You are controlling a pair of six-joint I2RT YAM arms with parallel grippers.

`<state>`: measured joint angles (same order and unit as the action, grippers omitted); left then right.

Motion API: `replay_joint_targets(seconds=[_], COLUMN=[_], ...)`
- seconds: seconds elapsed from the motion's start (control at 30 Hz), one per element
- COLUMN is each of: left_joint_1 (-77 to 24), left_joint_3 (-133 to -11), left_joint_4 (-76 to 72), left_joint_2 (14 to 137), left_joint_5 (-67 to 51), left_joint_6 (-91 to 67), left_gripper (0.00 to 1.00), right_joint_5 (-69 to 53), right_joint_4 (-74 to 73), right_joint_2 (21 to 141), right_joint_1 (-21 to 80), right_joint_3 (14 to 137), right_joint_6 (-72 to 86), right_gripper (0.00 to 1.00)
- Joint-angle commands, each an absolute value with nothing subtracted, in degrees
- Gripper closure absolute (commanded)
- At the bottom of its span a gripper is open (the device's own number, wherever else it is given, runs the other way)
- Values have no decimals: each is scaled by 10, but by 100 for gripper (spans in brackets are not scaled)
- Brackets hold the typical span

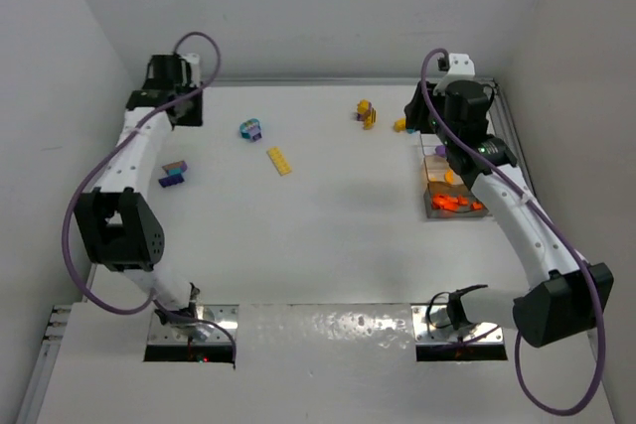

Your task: Sort the legos into containers by color

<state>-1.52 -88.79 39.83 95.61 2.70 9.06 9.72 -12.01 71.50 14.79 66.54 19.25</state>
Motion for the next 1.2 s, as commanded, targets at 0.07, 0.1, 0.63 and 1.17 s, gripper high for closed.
replay_joint_targets(seconds=[0.07, 0.1, 0.63, 1.17], left_joint_1=[97, 111, 152, -89], left_joint_3=[-892, -899, -862, -994], left_joint_4=[420, 437, 405, 420], left_joint_2=[914, 934, 1064, 1138], left_joint_5=[82, 90, 76, 21], left_joint_6=[76, 76, 169, 7], left_gripper=[65, 61, 0, 37], right_joint_5=[38, 33, 44, 105], right_joint_4=[-93, -94, -113, -156], right_joint_2=[748, 753, 794, 849], right_joint_1=[152, 153, 162, 289], right_joint_3=[657, 657, 664, 720], right_joint_6=[216, 218, 210, 150], right_gripper=[54, 55, 55, 55])
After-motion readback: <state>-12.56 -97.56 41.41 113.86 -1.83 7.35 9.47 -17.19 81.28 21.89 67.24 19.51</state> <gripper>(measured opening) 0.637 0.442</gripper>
